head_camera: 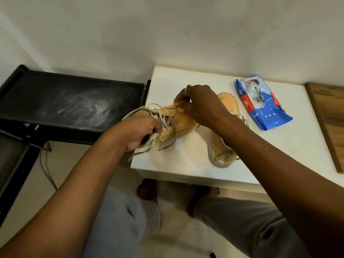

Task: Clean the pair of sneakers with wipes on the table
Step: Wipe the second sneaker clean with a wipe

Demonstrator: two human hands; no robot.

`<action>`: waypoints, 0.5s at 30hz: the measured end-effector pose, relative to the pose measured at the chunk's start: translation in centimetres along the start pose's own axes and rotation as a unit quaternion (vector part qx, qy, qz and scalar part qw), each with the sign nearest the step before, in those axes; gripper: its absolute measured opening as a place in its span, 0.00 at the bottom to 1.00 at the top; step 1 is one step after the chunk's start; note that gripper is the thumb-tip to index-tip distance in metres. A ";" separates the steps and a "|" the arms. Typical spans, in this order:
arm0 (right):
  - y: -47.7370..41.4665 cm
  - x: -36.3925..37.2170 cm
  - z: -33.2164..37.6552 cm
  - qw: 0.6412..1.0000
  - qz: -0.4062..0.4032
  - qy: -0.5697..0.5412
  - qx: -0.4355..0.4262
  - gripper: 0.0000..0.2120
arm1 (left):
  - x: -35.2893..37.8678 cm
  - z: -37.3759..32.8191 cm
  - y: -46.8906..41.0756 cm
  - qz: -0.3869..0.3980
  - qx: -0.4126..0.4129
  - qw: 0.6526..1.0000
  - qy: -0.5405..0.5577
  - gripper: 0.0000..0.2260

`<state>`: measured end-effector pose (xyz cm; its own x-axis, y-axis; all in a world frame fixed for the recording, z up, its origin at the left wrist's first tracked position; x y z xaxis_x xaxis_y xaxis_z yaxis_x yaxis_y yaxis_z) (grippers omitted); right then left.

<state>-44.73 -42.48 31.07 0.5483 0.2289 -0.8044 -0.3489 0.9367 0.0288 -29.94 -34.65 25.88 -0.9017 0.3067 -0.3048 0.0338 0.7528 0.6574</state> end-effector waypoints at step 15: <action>0.0 3.8 1.7 0.994 0.064 -0.071 -0.046 0.10 | 1.7 1.9 -1.1 0.063 -0.021 0.998 -0.016 0.11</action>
<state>-41.34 -41.13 29.02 0.5941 0.3866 -0.7055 -0.4872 0.8707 0.0668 -30.70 -33.88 23.31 -0.8768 0.4169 -0.2394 0.1276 0.6818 0.7203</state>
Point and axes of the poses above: each hand's wrist, its own y-axis away from the middle knuckle, its own x-axis out of the palm, z = x × y, the point moved 8 cm from there along -y, towards the middle knuckle, and after that the axes turned 10 degrees about -y, right-handed, at the moved point
